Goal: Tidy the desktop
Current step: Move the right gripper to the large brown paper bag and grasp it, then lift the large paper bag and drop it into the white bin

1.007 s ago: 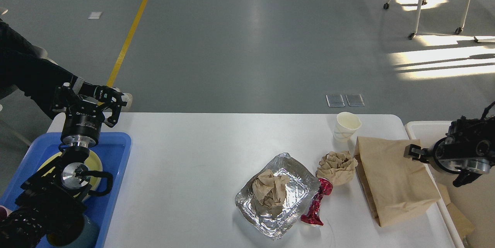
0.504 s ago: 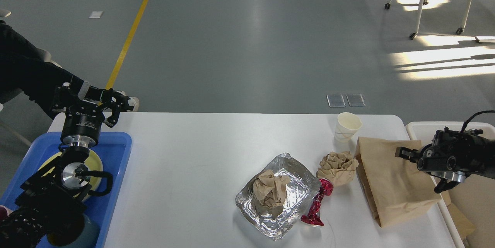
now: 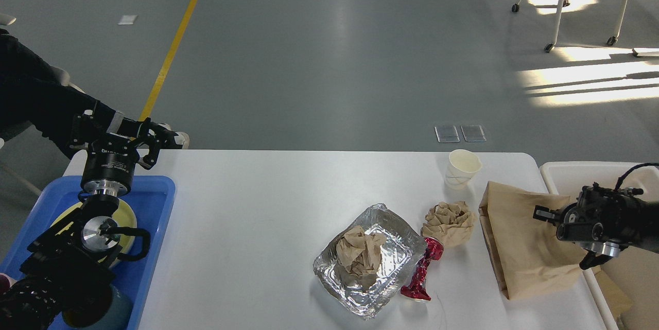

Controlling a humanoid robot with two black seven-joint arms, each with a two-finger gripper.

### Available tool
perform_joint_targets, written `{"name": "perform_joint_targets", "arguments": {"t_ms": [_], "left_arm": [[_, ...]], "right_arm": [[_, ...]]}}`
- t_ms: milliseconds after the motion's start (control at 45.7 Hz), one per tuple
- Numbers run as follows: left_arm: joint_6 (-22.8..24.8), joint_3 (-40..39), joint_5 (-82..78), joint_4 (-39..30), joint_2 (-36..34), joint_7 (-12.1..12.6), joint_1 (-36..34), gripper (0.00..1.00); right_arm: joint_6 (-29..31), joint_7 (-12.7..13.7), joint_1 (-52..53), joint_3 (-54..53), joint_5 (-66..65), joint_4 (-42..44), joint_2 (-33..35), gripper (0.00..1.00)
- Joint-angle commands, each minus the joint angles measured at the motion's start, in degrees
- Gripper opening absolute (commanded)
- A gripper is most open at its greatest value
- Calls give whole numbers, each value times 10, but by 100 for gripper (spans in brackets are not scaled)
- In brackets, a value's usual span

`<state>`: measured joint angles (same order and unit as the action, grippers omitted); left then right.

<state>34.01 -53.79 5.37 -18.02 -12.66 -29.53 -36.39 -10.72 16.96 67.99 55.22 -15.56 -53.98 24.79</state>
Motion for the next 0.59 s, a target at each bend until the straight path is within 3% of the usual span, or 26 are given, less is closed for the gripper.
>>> {"name": "perform_joint_targets", "arguments": {"t_ms": [0,88,153,569], "left_arm": [[0,0,0,0,0,0,0,97],[0,0,0,0,0,0,0,97],[0,0,0,0,0,0,0,97],[0,0,-1,0,0,0,0,97]], "right_arm": [[0,0,-1,-2,0,-1,1,43],[0,0,-4,-2,0,0,0,26],[2,0,-4,-2,3,-2,1,0],[5,-4,27,3,1,-35,46,0]]}}
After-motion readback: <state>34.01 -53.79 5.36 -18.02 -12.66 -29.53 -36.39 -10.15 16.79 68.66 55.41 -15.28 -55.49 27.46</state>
